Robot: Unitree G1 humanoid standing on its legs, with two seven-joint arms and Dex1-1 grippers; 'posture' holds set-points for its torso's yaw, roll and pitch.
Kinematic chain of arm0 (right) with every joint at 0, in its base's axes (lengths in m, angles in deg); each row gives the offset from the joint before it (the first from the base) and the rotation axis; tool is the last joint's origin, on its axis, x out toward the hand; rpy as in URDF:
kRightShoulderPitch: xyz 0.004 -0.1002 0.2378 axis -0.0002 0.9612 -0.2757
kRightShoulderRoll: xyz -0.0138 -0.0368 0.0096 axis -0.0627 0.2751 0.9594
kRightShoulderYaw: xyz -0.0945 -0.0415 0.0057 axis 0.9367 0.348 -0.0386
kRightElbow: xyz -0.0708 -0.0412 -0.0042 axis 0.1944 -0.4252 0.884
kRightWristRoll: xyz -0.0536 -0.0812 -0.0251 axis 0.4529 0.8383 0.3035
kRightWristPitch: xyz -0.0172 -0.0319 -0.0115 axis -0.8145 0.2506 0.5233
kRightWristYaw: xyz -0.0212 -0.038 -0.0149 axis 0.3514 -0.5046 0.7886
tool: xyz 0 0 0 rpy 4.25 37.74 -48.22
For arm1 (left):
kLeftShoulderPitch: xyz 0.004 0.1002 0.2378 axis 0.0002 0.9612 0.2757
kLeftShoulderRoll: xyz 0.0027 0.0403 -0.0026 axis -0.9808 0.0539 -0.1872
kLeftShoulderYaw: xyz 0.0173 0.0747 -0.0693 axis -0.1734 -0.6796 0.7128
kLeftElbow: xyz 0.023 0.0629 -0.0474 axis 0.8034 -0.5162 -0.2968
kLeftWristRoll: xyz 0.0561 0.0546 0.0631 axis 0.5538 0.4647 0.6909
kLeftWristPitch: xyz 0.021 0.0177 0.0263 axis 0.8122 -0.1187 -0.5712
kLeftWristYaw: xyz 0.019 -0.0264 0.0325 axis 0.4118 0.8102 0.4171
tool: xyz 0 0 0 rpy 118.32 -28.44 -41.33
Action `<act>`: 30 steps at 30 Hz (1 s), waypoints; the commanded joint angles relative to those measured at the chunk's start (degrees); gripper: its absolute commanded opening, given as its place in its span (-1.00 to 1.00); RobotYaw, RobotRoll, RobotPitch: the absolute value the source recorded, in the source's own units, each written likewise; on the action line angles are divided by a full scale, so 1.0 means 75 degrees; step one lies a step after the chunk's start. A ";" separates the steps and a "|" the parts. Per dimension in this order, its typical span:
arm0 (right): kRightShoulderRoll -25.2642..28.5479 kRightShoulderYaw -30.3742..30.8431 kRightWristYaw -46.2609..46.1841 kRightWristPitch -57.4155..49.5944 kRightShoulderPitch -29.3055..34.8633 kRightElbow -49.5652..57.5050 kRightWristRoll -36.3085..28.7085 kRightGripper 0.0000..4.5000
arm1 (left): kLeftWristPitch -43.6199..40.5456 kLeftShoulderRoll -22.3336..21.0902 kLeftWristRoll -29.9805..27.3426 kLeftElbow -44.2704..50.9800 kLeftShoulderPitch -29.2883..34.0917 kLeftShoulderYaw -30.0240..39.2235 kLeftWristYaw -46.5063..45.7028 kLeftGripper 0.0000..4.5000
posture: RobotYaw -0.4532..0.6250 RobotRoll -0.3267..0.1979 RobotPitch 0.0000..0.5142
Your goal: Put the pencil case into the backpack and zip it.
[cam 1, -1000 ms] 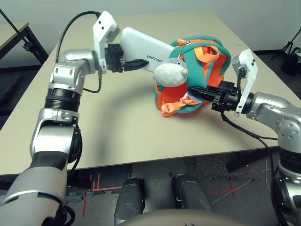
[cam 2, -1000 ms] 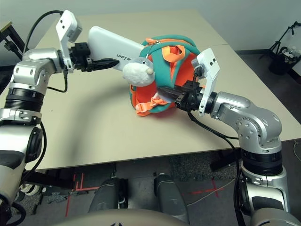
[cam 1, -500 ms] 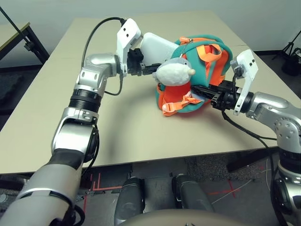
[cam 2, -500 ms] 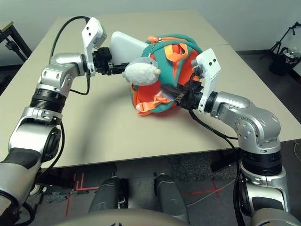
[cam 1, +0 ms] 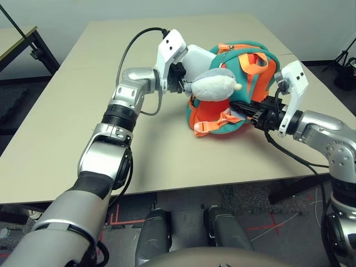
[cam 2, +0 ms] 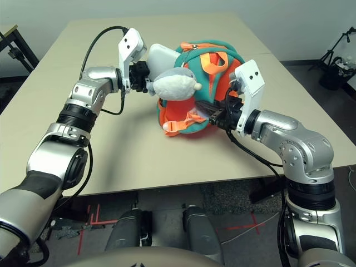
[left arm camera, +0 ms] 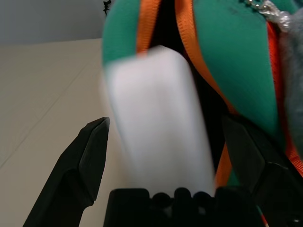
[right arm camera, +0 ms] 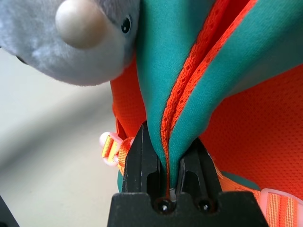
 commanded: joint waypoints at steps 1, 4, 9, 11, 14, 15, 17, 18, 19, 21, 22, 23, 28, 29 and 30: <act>0.0045 0.0042 0.0030 0.0014 -0.0004 0.0053 0.0001 -0.94 | -0.0332 -0.0409 0.0050 0.0240 -0.0117 -0.0002 0.0307 1.00 | -0.64 0.25 -0.81; 0.0036 0.0090 0.0072 0.0049 -0.0055 -0.0021 0.0026 -0.94 | -0.0802 -0.0837 -0.0111 0.0644 -0.0005 0.0120 0.0548 1.00 | -0.62 0.25 -0.81; 0.0024 0.0185 0.0160 0.0115 -0.0131 -0.0160 0.0078 -0.94 | -0.1584 -0.1543 -0.0439 0.1320 0.0193 0.0498 0.0647 1.00 | -0.59 0.25 -0.81; 0.0022 0.0204 0.0190 0.0132 -0.0148 -0.0192 0.0093 -0.94 | -0.1890 -0.1816 -0.0521 0.1646 0.0355 0.0556 0.0712 1.00 | -0.59 0.25 -0.81; 0.0025 0.0214 0.0238 0.0160 -0.0159 -0.0234 0.0132 -0.94 | -0.2359 -0.2127 -0.0684 0.2200 0.0640 0.0574 0.0827 1.00 | -0.58 0.25 -0.81; 0.0030 0.0216 0.0254 0.0172 -0.0161 -0.0251 0.0144 -0.94 | -0.2560 -0.2210 -0.0798 0.2420 0.0748 0.0606 0.0891 1.00 | -0.58 0.25 -0.81; 0.0046 0.0224 0.0279 0.0196 -0.0169 -0.0286 0.0158 -0.94 | -0.2929 -0.2319 -0.1015 0.2758 0.0912 0.0677 0.0940 1.00 | -0.58 0.25 -0.82; 0.0057 0.0228 0.0290 0.0208 -0.0176 -0.0303 0.0166 -0.94 | -0.3085 -0.2383 -0.1101 0.2908 0.1011 0.0700 0.0954 0.93 | -0.58 0.25 -0.82; 0.0064 0.0231 0.0302 0.0219 -0.0180 -0.0319 0.0175 -0.94 | -0.3195 -0.2426 -0.1156 0.3018 0.1082 0.0711 0.0944 0.84 | -0.58 0.25 -0.82; 0.0070 0.0228 0.0331 0.0240 -0.0185 -0.0345 0.0208 -0.94 | -0.3450 -0.2480 -0.1274 0.3270 0.1242 0.0732 0.0892 0.58 | -0.59 0.25 -0.82; 0.0075 0.0224 0.0347 0.0251 -0.0185 -0.0359 0.0223 -0.94 | -0.3568 -0.2493 -0.1331 0.3383 0.1306 0.0734 0.0870 0.43 | -0.59 0.25 -0.83; 0.0078 0.0223 0.0360 0.0259 -0.0185 -0.0369 0.0238 -0.94 | -0.3712 -0.2504 -0.1426 0.3557 0.1423 0.0744 0.0856 0.21 | -0.59 0.25 -0.83; 0.0091 0.0243 0.0440 0.0283 -0.0195 -0.0410 0.0291 -0.94 | -0.4020 -0.2392 -0.1655 0.3996 0.1804 0.0719 0.0682 -0.62 | -0.59 0.25 -0.84; 0.0089 0.0247 0.0452 0.0287 -0.0204 -0.0420 0.0302 -0.94 | -0.4023 -0.2362 -0.1671 0.4000 0.1823 0.0708 0.0645 -0.83 | -0.59 0.25 -0.84; 0.0087 0.0249 0.0462 0.0291 -0.0215 -0.0427 0.0311 -0.94 | -0.4020 -0.2309 -0.1690 0.3997 0.1831 0.0694 0.0592 -0.99 | -0.59 0.25 -0.84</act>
